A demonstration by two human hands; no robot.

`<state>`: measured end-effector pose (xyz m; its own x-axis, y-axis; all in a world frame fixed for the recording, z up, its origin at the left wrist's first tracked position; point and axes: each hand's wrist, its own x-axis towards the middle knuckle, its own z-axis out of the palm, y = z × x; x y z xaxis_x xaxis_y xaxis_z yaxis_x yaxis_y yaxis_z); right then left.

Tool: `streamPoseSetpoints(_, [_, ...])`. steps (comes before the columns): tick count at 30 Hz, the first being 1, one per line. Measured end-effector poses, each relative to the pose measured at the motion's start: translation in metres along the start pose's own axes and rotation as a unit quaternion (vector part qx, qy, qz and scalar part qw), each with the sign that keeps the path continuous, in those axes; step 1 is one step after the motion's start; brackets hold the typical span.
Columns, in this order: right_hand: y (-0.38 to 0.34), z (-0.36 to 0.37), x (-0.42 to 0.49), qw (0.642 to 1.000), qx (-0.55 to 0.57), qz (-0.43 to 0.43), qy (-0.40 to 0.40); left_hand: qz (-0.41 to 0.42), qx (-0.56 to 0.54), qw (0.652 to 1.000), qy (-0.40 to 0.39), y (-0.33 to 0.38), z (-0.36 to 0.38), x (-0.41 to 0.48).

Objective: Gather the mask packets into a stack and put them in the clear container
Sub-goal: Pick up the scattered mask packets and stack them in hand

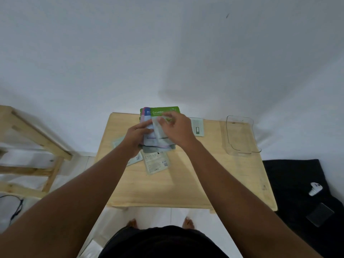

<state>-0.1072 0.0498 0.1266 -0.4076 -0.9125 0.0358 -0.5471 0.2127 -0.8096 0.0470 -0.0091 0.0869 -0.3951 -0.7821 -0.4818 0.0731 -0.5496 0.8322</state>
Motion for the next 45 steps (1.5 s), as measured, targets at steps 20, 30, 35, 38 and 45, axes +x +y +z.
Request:
streamPoseSetpoints(20, [0.027,0.011,0.013,0.919,0.324,0.212,-0.079,0.014,-0.099,0.995,0.023,-0.001,-0.027,-0.003])
streamPoseSetpoints(30, [0.102,0.104,-0.032,0.975,-0.034,0.217,-0.029,-0.013,-0.111,0.983,0.144,-0.02,-0.096,0.001])
streamPoseSetpoints(35, [0.106,0.139,-0.048,0.954,-0.166,0.235,-0.083,-0.036,-0.094,0.984,0.145,-0.031,-0.115,0.0])
streamPoseSetpoints(38, [0.103,0.139,-0.041,0.957,-0.107,0.264,-0.055,-0.046,-0.078,0.986,0.14,-0.032,-0.118,0.002])
streamPoseSetpoints(45, [0.121,0.118,-0.038,0.92,-0.13,0.349,-0.124,-0.05,-0.056,0.99,0.123,-0.026,-0.106,0.006])
